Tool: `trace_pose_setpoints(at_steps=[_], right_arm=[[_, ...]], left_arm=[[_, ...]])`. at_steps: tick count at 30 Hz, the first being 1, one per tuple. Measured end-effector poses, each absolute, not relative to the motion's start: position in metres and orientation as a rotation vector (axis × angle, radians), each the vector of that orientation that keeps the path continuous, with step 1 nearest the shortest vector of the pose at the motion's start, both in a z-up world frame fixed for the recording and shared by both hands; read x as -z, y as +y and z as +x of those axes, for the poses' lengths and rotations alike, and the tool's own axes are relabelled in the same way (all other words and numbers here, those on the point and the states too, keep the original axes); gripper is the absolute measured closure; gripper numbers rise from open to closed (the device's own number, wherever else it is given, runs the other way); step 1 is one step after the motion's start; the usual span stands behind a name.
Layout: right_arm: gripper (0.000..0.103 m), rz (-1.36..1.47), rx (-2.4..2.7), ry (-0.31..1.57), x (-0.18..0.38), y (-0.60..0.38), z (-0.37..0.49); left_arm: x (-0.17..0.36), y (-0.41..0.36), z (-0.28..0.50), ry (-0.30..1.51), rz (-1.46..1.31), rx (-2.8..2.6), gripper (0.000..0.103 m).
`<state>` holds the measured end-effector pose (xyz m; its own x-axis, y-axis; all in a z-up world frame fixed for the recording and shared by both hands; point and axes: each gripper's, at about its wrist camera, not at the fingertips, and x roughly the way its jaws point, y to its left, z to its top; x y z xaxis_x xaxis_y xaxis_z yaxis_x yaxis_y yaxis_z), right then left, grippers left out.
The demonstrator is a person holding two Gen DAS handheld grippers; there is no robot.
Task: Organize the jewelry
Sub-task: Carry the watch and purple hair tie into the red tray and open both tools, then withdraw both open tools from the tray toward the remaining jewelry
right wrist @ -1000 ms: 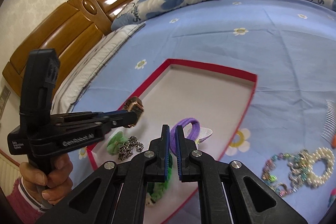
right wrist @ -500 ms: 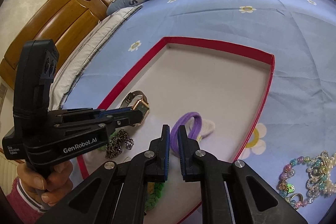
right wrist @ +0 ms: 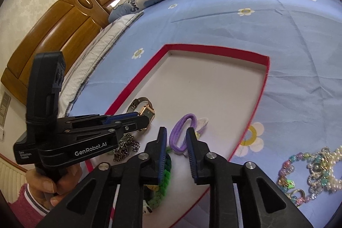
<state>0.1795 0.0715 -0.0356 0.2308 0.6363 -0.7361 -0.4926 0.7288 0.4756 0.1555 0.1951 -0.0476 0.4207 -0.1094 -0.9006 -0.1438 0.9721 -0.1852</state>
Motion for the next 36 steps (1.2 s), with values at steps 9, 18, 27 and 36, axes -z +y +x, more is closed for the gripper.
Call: trace_pose_setpoints(at_steps=[9, 18, 27, 36], right_arm=[[0.067, 0.205, -0.738, 1.023, 0.006, 0.034, 0.166], [0.061, 0.242, -0.621, 1.01, 0.002, -0.027, 0.148], [0.057, 0.301, -0.466, 1.015, 0.007, -0.109, 0.13], [0.057, 0.341, -0.34, 1.007, 0.011, -0.171, 0.119]], left_arm=[[0.031, 0.19, 0.148, 1.105, -0.264, -0.028, 0.078], [-0.001, 0.163, 0.137, 1.041, -0.273, 0.024, 0.065], [-0.017, 0.114, 0.136, 1.026, -0.257, 0.117, 0.065], [-0.012, 0.056, 0.14, 1.059, -0.188, 0.202, 0.065]])
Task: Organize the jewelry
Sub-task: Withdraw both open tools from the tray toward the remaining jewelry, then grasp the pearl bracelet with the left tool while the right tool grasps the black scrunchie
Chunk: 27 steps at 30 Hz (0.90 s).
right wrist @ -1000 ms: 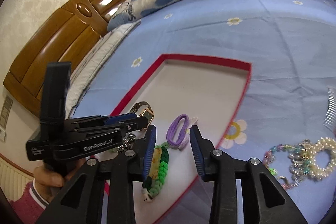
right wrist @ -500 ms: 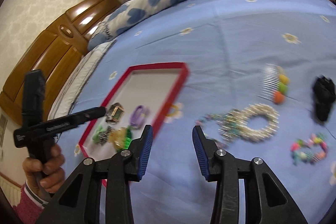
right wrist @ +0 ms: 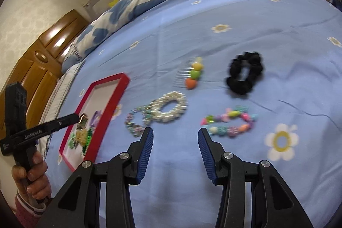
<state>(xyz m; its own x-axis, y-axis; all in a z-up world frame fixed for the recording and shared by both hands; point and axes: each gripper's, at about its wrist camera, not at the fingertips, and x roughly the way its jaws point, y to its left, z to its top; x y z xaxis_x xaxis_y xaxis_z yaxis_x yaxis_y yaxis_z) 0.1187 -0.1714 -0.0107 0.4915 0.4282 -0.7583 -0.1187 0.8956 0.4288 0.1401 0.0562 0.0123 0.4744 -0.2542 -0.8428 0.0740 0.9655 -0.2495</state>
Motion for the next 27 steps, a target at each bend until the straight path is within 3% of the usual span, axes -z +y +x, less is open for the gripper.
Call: trace_pose_setpoints(at_steps=[27], right_arm=[[0.057, 0.364, -0.239, 0.99, 0.024, -0.232, 0.172]], left_arm=[[0.022, -0.089, 0.191, 1.169, 0.051, 0.448, 0.065]])
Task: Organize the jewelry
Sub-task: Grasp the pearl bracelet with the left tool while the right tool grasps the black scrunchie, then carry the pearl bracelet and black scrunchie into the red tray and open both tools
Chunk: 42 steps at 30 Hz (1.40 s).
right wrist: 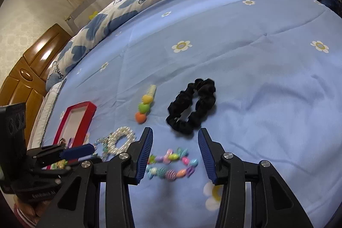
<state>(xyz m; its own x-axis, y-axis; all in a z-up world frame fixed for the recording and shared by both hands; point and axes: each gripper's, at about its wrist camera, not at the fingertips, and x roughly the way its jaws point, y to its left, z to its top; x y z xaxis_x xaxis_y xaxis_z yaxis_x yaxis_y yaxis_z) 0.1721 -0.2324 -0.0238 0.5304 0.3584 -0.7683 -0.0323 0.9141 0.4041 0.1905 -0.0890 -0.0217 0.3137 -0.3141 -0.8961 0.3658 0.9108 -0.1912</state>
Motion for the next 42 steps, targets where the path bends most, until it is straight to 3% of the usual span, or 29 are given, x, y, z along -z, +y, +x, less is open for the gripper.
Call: trace_pose_setpoints(at_steps=[9, 13, 14, 15, 18, 42], right_arm=[[0.057, 0.343, -0.213, 1.022, 0.04, -0.236, 0.201], [0.057, 0.326, -0.191, 1.052, 0.053, -0.236, 0.213], [0.058, 0.32, -0.189, 1.056, 0.057, -0.235, 0.215], [0.061, 0.315, -0.188, 1.056, 0.059, -0.234, 0.214], [0.09, 0.303, -0.167, 1.046, 0.063, -0.234, 0.212], [0.092, 0.36, -0.373, 0.93, -0.004, -0.175, 0.166]], left_arm=[[0.057, -0.103, 0.212, 1.252, 0.085, 0.445, 0.068], [0.061, -0.101, 0.212, 1.241, 0.098, 0.438, 0.09], [0.06, -0.1, 0.213, 1.24, 0.092, 0.441, 0.091], [0.06, -0.099, 0.212, 1.237, 0.089, 0.444, 0.091], [0.055, -0.094, 0.209, 1.223, 0.071, 0.454, 0.092], [-0.019, 0.002, 0.166, 1.041, -0.191, 0.398, 0.092]])
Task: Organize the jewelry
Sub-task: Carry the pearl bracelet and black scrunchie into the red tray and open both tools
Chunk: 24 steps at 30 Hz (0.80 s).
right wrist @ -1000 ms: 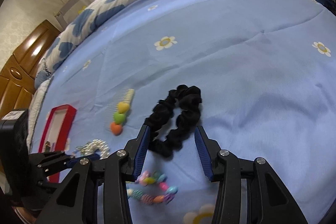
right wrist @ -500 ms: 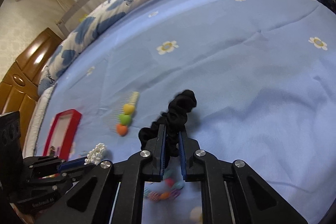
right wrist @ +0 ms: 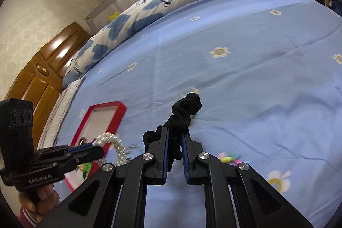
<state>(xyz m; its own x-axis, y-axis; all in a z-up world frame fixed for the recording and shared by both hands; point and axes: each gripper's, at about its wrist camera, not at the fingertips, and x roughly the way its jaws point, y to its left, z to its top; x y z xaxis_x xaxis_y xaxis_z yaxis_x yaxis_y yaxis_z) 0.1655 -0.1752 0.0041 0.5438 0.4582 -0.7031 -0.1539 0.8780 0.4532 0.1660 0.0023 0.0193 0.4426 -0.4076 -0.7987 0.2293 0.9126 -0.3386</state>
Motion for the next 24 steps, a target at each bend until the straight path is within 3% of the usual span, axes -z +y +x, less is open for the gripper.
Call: trace_pose_setpoints(at_steps=[24], right_arm=[[0.092, 0.291, -0.576, 0.926, -0.025, -0.067, 0.162]], left_arm=[[-0.042, 0.117, 0.146, 0.957, -0.356, 0.239, 0.092]])
